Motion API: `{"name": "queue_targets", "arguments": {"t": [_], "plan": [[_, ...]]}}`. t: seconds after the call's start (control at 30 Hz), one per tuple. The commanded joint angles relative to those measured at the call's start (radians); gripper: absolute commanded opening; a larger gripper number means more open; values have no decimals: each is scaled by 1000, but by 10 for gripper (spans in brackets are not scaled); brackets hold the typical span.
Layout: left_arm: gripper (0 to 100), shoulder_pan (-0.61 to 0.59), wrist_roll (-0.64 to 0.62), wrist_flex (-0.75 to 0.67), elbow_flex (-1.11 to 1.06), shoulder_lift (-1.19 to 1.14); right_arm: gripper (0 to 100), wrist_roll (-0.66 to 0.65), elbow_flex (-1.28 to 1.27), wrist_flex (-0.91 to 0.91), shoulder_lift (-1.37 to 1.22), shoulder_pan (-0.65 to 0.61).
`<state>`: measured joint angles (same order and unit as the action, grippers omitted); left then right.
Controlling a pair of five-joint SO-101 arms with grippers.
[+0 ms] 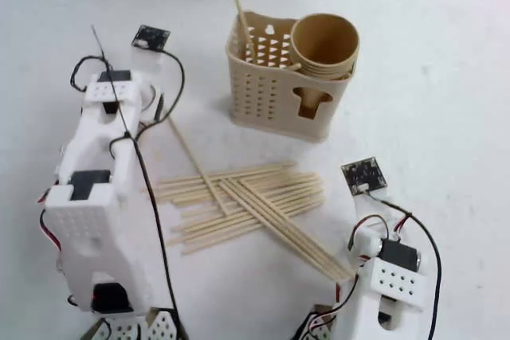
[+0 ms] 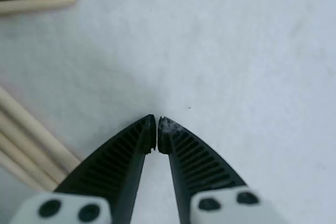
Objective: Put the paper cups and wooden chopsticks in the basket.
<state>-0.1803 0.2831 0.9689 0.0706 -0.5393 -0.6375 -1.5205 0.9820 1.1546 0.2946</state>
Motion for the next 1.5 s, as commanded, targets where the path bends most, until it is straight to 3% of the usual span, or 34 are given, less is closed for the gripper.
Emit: {"name": "queue_targets", "arguments": {"t": [0.0,0.23,0.43,0.77,1.33,1.47], "plan": [[22,24,2,87,143,13,24,-5,5,-12,8,1],[28,50,-63,361,443,1,24,-6,5,-12,8,1],[90,-19,-43,376,410,-22,24,-6,5,-12,8,1],[111,-38,204,479,344,-139,24,-6,5,-12,8,1],[104,-71,239,571,413,-283,24,-6,5,-12,8,1],[15,-45,236,577,419,-288,24,-6,5,-12,8,1]]}}
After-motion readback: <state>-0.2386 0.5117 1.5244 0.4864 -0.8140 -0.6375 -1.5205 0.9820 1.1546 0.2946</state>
